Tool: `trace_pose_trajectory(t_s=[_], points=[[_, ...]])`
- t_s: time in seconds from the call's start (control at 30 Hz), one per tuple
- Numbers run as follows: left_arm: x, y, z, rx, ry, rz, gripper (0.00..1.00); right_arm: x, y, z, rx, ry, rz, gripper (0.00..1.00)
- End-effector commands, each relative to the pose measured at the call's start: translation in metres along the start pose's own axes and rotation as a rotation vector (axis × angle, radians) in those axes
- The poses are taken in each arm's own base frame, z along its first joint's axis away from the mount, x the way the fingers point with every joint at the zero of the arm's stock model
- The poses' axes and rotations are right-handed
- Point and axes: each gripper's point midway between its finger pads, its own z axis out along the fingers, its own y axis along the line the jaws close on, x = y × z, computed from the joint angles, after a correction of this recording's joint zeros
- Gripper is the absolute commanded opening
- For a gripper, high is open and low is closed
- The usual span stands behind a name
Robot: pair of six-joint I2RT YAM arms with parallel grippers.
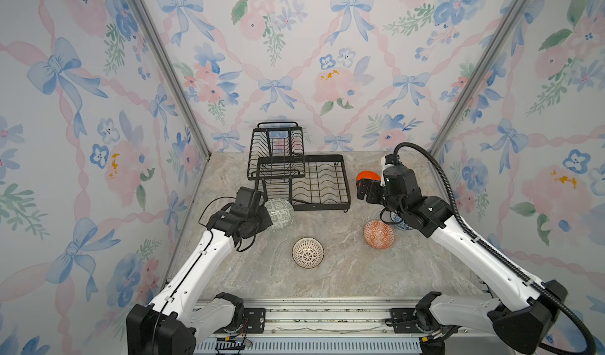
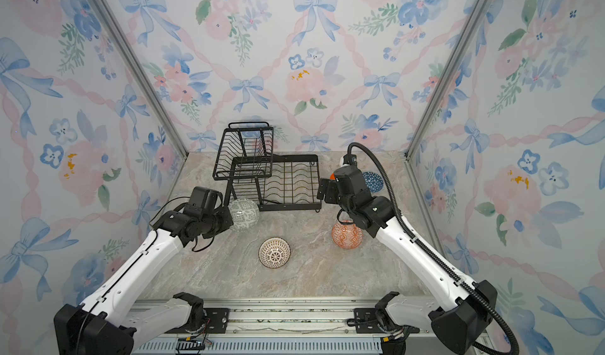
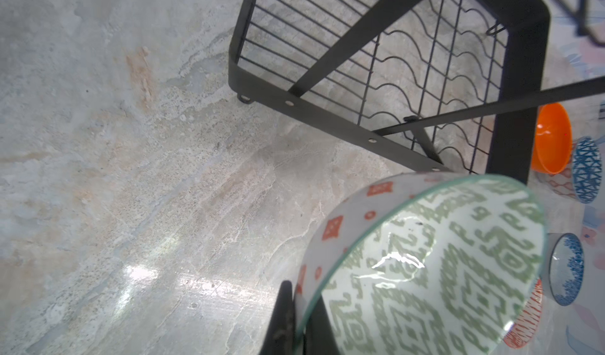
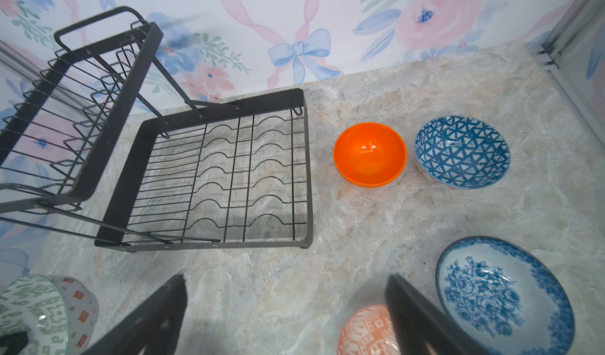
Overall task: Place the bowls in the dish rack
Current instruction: 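Lift the green bowl with left gripper toward the rack while right gripper rises, then hold green-patterned bowl above rack with left gripper while right gripper grasps its rim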
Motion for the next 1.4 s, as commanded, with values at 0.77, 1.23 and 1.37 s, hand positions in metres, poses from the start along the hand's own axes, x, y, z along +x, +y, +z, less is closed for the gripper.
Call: trace_pose_trajectory(t_s=[0.77,1.23,1.37], points=[[-0.155,-0.237,-0.099,0.446,-0.622,0.081,0.0,-0.132,0.049,-0.017,-0.167,-0.013,0.466,0.97],[-0.17,-0.324,-0.059,0.47,-0.822,0.142,0.0,-0.19,0.066,-0.035,-0.326,-0.114,0.767,0.97],[-0.162,-0.344,-0.055,0.506,-0.864,0.15,0.0,-0.191,0.068,-0.023,-0.353,-0.091,0.833,0.97]])
